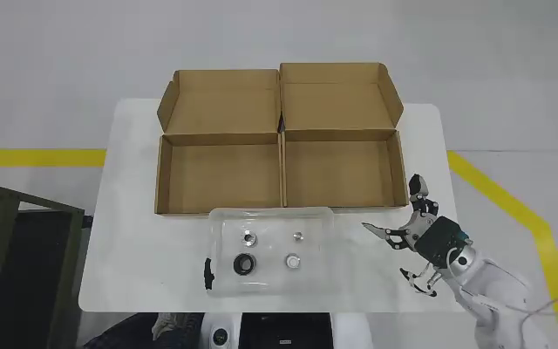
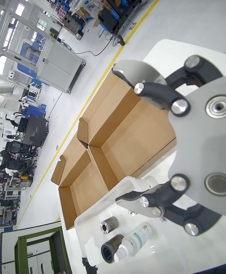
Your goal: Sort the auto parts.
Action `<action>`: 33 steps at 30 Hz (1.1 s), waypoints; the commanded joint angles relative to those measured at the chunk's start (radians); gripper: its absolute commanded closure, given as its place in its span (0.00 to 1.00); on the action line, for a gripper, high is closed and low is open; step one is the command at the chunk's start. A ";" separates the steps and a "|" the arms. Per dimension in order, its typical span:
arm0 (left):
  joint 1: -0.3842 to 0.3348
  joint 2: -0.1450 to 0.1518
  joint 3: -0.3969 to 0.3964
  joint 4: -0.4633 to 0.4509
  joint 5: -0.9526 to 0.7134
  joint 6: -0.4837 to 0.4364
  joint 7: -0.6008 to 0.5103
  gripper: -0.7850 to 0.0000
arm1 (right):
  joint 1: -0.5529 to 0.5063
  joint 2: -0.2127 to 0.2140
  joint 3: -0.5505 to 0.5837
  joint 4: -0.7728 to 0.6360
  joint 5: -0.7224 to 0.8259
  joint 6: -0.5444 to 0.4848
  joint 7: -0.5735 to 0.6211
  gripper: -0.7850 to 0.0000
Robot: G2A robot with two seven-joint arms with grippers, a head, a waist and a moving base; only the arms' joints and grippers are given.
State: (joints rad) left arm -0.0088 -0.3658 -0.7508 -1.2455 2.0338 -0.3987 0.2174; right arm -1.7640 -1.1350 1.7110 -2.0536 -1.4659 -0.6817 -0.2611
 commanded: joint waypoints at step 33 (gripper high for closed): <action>0.000 0.000 0.000 0.000 0.000 0.000 0.000 0.00 | 0.245 0.015 -0.359 -0.004 0.045 -0.252 0.333 0.00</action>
State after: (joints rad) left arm -0.0088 -0.3658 -0.7508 -1.2455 2.0338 -0.3987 0.2174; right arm -1.5185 -1.1206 1.3635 -2.0598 -1.4204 -0.9303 0.0608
